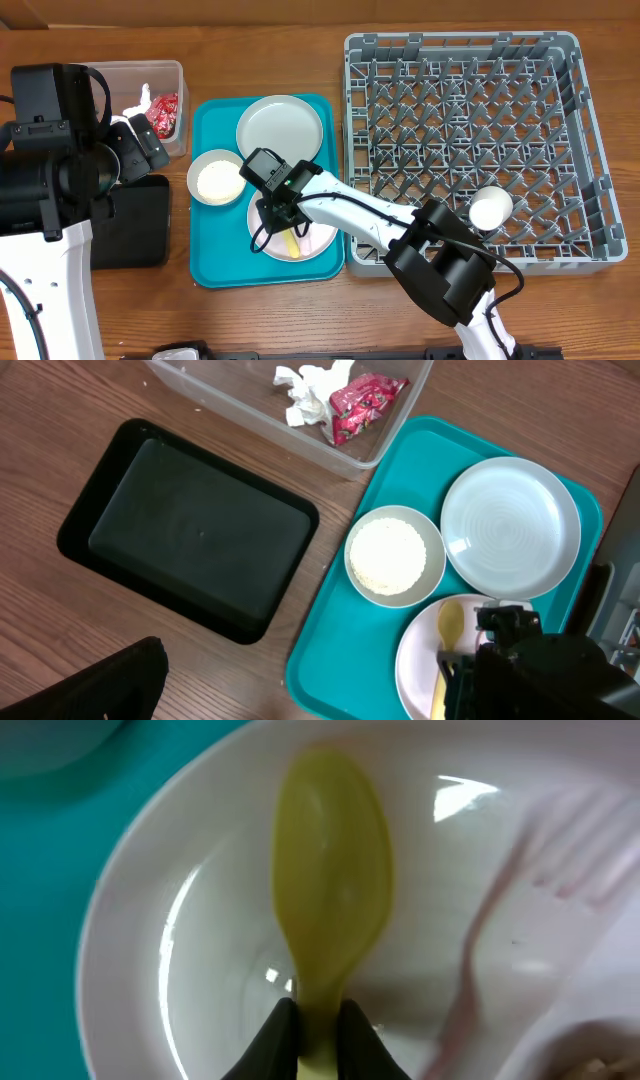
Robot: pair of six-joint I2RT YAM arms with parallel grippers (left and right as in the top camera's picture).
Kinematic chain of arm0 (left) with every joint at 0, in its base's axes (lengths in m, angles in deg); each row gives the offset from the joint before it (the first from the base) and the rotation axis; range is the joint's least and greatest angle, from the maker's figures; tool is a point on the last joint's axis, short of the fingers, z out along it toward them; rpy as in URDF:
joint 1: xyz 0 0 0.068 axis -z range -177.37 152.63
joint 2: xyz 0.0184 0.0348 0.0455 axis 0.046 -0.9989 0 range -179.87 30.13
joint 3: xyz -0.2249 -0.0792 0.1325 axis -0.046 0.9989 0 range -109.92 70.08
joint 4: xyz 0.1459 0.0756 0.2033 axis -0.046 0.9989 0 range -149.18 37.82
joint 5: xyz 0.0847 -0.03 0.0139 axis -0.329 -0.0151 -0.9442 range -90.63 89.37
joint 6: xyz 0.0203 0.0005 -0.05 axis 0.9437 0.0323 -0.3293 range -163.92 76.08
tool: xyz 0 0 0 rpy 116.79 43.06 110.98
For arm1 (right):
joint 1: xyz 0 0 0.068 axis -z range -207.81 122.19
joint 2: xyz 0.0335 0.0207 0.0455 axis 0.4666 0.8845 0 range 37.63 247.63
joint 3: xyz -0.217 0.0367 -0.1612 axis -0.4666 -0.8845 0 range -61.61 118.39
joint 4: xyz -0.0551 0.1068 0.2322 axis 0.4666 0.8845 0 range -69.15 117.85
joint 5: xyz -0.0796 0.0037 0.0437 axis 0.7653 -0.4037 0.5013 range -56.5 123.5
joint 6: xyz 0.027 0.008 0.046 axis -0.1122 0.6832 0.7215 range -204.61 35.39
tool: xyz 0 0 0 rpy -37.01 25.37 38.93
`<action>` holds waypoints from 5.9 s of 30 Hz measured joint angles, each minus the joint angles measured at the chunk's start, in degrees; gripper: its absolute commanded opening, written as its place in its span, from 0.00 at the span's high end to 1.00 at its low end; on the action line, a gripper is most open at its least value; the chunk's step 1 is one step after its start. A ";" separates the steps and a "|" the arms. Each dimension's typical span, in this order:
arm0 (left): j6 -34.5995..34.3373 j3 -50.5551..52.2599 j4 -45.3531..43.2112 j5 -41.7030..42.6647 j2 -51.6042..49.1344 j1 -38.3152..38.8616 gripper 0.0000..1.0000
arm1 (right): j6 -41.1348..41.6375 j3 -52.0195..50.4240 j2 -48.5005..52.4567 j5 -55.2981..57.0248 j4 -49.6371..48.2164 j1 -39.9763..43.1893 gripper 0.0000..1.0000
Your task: Sort waste into correct bins and load items into the dishwasher rack
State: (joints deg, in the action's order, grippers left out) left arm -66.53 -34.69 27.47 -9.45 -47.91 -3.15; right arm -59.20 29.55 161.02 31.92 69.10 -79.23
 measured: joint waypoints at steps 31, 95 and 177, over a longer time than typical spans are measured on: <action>0.02 0.00 0.00 -0.02 0.00 0.00 0.00 | -4.22 9.42 -20.37 8.96 17.73 20.33 0.92; 0.02 0.00 0.00 -0.02 0.00 0.00 0.00 | 12.24 -1.03 -0.63 1.53 4.07 3.39 0.94; -7.63 11.47 -1.97 8.28 -1.62 23.45 0.09 | -2.73 8.70 -54.55 7.91 30.40 21.75 0.00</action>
State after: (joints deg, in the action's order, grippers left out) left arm -74.15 -23.21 25.50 -1.17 -49.53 20.31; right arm -61.94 38.25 106.47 39.83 99.50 -57.48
